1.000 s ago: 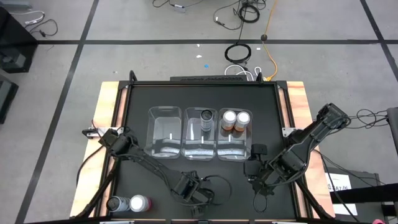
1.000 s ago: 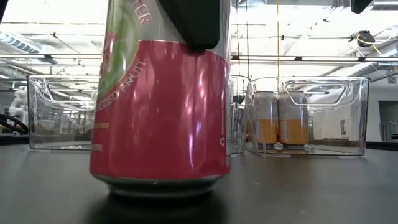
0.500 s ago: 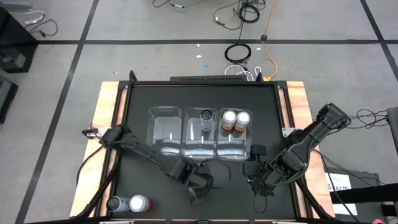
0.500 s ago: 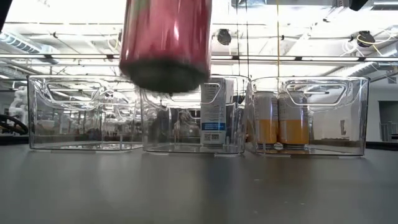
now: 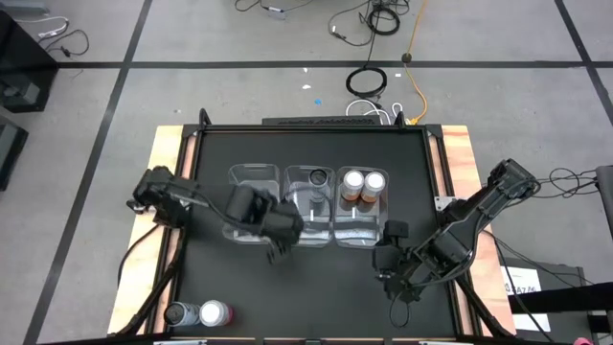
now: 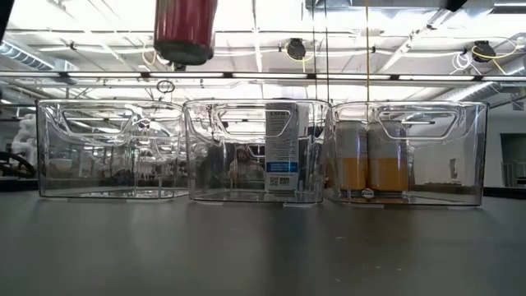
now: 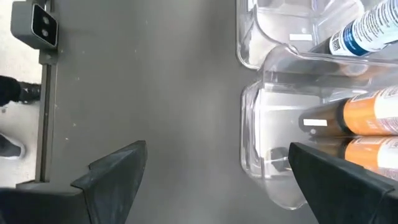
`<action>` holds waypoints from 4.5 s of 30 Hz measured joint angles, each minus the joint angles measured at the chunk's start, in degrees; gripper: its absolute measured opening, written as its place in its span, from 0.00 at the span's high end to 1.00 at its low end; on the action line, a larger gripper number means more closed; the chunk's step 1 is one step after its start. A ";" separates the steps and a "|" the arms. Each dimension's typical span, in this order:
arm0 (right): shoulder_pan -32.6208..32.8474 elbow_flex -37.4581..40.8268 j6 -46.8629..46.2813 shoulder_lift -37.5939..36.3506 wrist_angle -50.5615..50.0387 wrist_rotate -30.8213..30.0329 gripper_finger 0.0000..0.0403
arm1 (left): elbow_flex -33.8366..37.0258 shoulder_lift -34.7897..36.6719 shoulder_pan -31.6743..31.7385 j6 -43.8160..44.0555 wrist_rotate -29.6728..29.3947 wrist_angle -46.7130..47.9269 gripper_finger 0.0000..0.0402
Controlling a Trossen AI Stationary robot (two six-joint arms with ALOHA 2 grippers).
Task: Sort soda cans
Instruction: Put the right pink-white soda can in the middle left transparent bin, then put the left pink-white soda can in the middle left transparent bin
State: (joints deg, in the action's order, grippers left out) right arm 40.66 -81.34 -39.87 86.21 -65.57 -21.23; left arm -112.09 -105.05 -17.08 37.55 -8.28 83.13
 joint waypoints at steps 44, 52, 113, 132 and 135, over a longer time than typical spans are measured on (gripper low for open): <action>-8.46 0.02 -16.69 -0.02 2.53 -11.98 0.05 | 45.94 12.76 39.23 -44.42 14.23 -35.42 0.20; -8.44 0.02 -18.20 -0.02 2.69 -11.80 0.05 | 45.90 9.18 40.04 -44.33 14.18 -36.50 0.20; -8.44 0.02 -12.10 -0.02 2.77 -11.73 0.05 | 45.42 32.48 31.99 -11.21 7.96 -12.24 0.04; -8.44 0.02 -10.10 -0.02 3.12 -11.74 0.05 | 45.40 34.95 -14.07 45.26 1.18 -17.83 0.04; -8.44 0.02 -8.55 -0.02 3.87 -11.76 0.05 | 45.40 32.62 -19.82 52.22 0.62 -21.04 0.04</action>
State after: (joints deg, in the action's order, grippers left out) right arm 32.23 -81.32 -48.42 86.19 -61.70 -32.99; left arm -66.70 -72.43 -36.89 89.76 -7.66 62.09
